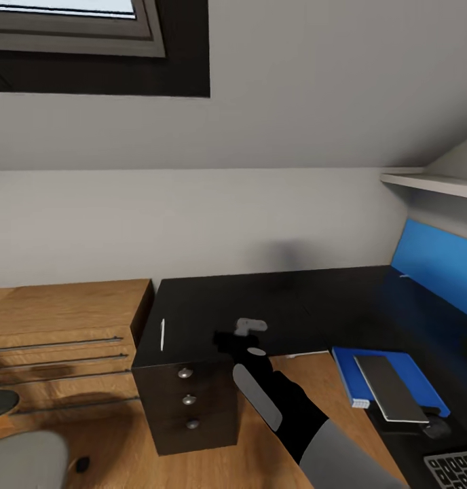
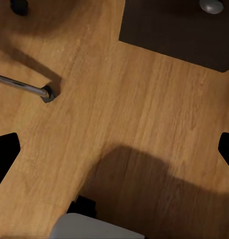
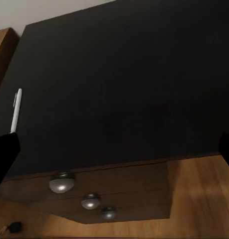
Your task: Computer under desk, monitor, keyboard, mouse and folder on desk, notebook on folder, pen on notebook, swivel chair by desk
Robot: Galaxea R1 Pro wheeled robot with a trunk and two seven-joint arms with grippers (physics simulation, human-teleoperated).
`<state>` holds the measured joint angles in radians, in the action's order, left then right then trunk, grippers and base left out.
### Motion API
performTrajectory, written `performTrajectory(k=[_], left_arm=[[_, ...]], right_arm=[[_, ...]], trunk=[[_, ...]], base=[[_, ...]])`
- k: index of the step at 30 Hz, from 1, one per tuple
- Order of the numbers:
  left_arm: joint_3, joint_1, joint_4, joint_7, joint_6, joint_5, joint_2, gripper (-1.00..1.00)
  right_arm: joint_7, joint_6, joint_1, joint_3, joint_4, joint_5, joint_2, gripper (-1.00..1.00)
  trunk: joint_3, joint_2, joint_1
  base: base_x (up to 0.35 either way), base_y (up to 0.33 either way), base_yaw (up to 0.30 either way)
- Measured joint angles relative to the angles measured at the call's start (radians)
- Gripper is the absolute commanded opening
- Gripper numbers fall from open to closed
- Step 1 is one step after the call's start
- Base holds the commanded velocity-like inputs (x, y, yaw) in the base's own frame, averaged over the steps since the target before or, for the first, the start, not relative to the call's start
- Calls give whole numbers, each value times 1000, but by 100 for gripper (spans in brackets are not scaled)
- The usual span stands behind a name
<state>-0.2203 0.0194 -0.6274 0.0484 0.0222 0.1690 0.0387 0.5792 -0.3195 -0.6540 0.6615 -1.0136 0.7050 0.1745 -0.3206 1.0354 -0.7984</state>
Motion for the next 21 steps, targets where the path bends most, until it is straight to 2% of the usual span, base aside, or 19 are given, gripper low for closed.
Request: performTrajectory(k=[6, 11, 12, 14, 16, 17, 19, 20, 21], left_arm=[[0, 0, 0, 0, 0, 0, 0, 100], [-3, 0, -3, -1, 4, 1, -1, 100], [-5, 0, -6, -1, 18, 1, -2, 100], [-8, 0, -31, -4, 112, 5, -1, 100], [-8, 0, -36, -4, 149, 6, -1, 100], [-9, -1, -42, -5, 193, 9, -1, 100], [-10, -1, -52, -6, 216, 11, -2, 100], [-9, -1, -109, -6, 224, 11, 4, 100], [-9, -2, -130, -6, 223, 12, 5, 100]], right_arm=[[0, 1, 0, 3, 14, -1, 0, 100], [0, 24, 0, 47, 17, -1, 0, 100], [0, 30, 0, 52, 17, -1, 0, 100], [0, 35, 0, 57, 18, -1, 0, 100], [0, 35, 0, 57, 18, -1, 0, 100], [0, 36, 0, 58, 18, -1, 0, 100], [-1, 36, 0, 58, 18, -2, 0, 100], [-1, 36, 0, 58, 18, -2, 0, 100], [0, 36, 0, 58, 18, -2, 0, 100]], trunk=[[-7, 0, 0], [-13, 0, 0], [-14, 0, 0], [-16, 0, 0], [-19, 0, 0], [-20, 0, 0], [-22, 0, 0], [-23, 0, 0], [-25, 0, 0]], base=[[0, 0, 208], [0, 0, 204], [0, 0, 197], [0, 0, 196], [0, 0, 194], [0, 0, 192], [0, 0, 189], [0, 0, 188], [0, 0, 188]])
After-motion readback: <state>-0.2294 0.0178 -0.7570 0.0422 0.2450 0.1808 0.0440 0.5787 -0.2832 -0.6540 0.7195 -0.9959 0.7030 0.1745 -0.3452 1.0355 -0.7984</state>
